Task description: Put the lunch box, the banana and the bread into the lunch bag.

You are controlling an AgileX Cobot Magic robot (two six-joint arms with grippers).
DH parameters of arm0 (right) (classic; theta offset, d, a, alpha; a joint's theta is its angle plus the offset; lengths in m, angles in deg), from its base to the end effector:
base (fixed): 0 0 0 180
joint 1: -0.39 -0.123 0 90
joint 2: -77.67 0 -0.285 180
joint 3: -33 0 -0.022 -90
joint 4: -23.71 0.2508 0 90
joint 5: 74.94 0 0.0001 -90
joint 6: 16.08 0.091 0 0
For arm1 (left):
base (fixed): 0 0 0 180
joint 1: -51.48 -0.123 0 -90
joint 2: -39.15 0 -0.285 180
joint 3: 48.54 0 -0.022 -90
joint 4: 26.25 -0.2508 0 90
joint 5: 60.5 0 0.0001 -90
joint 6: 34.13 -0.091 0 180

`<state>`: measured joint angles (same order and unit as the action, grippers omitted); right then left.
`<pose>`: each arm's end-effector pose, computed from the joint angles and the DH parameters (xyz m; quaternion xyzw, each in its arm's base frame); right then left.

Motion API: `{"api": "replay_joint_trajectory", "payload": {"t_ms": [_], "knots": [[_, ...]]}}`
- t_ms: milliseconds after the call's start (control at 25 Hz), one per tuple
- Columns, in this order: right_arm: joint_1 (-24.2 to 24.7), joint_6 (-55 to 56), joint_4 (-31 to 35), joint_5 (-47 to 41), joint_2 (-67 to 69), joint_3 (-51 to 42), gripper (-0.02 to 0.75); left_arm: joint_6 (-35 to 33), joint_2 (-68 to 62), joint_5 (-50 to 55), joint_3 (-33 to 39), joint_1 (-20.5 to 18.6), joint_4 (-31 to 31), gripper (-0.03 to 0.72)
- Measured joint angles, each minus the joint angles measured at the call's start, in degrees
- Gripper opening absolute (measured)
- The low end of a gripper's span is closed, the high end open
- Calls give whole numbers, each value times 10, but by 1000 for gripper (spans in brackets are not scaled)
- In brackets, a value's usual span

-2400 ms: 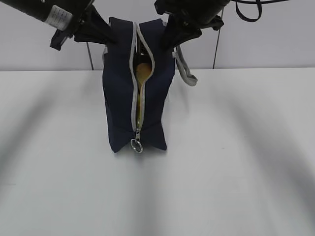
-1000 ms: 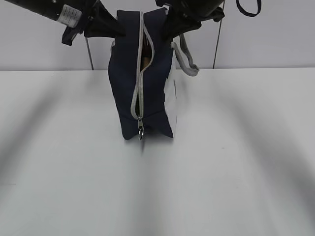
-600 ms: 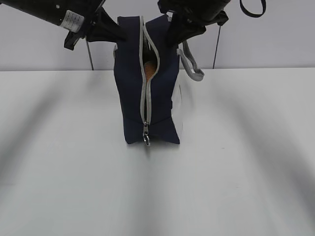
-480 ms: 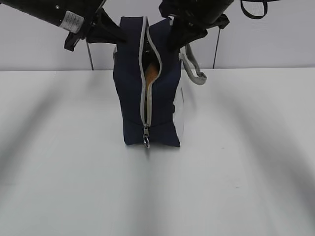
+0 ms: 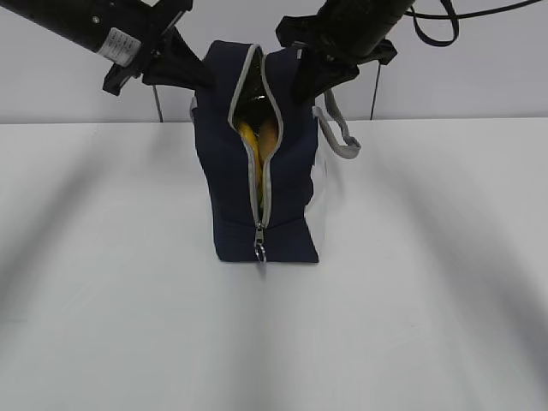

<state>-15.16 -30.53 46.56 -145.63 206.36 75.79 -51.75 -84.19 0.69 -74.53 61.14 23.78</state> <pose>0.4365 0.1561 0.3085 -0.2231 0.9339 0.1982 0.1970 0.4285 -0.1350 0.2944 0.0824 0.8962 -0.3893 0.1962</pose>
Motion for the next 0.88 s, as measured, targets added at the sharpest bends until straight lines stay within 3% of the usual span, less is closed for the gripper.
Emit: {"api": "replay_joint_trajectory", "payload": {"t_ms": [480,560,800,880], "knots": [[0,14,-21,-2,0,1,11,4,-3,11,-1,0,0,13],[0,14,-22,-2,0,1,57,10,-3,16,-1,-1,0,67],[0,14,-45,-4,-13,1,320,12,10,24,-1,-12,-3,285],[0,15,-63,-4,-30,1,365,12,20,25,-1,-13,-3,325]]}}
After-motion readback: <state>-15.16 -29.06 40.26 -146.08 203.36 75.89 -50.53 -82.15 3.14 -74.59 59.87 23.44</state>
